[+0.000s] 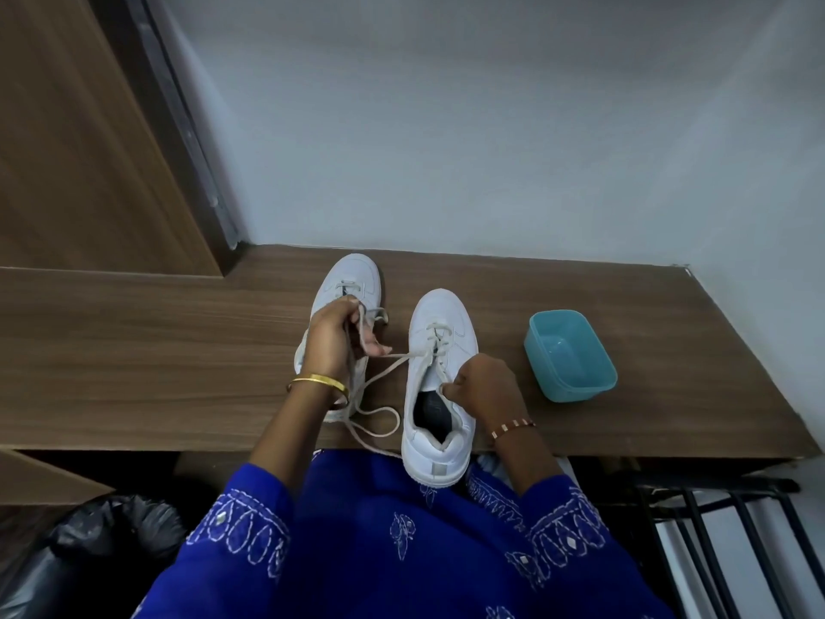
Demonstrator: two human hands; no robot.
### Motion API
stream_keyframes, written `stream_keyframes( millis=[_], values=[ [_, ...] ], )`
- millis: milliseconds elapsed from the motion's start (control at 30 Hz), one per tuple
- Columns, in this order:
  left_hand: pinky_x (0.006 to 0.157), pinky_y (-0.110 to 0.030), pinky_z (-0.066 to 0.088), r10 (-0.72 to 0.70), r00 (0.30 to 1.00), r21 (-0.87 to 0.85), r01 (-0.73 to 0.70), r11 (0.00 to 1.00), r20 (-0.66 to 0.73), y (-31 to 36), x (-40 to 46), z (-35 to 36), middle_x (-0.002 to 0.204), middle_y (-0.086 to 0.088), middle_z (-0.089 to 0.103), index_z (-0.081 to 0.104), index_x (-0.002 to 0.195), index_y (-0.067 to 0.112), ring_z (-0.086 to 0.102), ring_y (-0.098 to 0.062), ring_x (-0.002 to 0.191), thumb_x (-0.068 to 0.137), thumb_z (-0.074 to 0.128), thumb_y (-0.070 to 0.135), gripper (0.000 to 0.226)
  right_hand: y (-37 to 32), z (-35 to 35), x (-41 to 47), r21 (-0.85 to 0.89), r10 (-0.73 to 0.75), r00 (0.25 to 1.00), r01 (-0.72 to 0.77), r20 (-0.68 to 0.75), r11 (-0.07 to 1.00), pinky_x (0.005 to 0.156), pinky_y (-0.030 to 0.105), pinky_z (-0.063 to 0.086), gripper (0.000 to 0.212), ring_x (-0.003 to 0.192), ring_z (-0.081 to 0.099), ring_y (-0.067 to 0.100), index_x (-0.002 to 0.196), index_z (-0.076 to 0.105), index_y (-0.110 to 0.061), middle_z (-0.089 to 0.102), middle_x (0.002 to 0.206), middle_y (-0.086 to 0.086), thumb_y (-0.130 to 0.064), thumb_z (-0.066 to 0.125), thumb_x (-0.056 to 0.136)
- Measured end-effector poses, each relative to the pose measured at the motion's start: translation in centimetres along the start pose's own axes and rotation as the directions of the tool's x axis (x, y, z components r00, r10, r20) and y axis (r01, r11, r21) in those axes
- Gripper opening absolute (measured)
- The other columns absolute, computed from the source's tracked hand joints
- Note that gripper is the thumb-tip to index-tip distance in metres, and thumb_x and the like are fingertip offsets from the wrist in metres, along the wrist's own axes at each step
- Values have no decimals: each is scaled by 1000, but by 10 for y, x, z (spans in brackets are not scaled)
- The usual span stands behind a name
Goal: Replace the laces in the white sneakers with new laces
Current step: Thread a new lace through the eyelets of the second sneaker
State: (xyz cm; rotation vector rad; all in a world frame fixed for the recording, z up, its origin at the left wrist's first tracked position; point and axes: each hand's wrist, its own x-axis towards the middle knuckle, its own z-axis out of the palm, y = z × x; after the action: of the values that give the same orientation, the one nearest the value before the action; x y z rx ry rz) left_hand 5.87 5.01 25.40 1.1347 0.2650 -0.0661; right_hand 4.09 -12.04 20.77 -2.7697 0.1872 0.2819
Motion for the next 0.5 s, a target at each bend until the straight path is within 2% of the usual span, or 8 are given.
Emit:
stream_keyframes(
  millis=[100,167,233,300,367,433,500],
  values=[
    [35,-19,42,-115,991,240,127,962,-64,-3,4,-6,34,-6,39,42,58,4,38,-18,25,92,33,5,35,0,-1,1,5,5,1000,-5,-2,1000,62,24,34,36,70,47,17,62,45,-8,56,75,13,-31,66,80],
    [37,-21,41,-195,978,469,204,859,-67,-14,5,-7,34,-5,42,44,59,3,38,-16,24,88,38,6,29,0,0,0,6,9,1000,-9,-3,1000,62,24,34,40,70,47,18,58,40,-10,52,72,9,-31,66,80],
    [42,-23,41,-192,981,662,165,731,-32,-28,5,-5,39,-6,48,48,62,4,44,-17,27,87,43,11,27,0,1,0,13,13,1000,-13,-8,1000,61,24,34,39,70,48,18,58,42,-9,52,72,9,-31,66,80],
    [49,-25,43,-120,992,815,49,577,25,-41,6,-2,51,-5,54,49,64,10,51,-19,41,88,50,19,26,0,1,1,24,18,1000,-18,-8,1000,61,24,35,32,71,51,20,66,54,-5,61,77,13,-31,66,80],
    [60,-26,37,-7,998,901,-47,432,56,-51,7,1,61,-1,50,42,64,15,50,-21,62,87,53,22,27,0,2,1,33,19,1000,-19,-11,999,62,24,37,30,76,58,24,77,63,-1,66,82,13,-31,66,80],
    [63,-27,33,76,995,923,-89,374,65,-55,7,1,69,-3,51,42,71,13,51,-26,75,87,53,21,21,0,2,1,29,10,1000,-10,-20,1000,62,25,37,30,78,60,25,79,64,-1,65,82,12,-31,66,80],
    [67,-28,36,99,991,955,-114,274,90,-56,7,-1,85,-11,60,49,89,9,56,-31,88,89,51,23,14,0,2,1,22,-4,1000,5,-28,1000,61,25,36,28,71,54,22,72,60,-2,60,75,12,-29,66,80]
  ],
)
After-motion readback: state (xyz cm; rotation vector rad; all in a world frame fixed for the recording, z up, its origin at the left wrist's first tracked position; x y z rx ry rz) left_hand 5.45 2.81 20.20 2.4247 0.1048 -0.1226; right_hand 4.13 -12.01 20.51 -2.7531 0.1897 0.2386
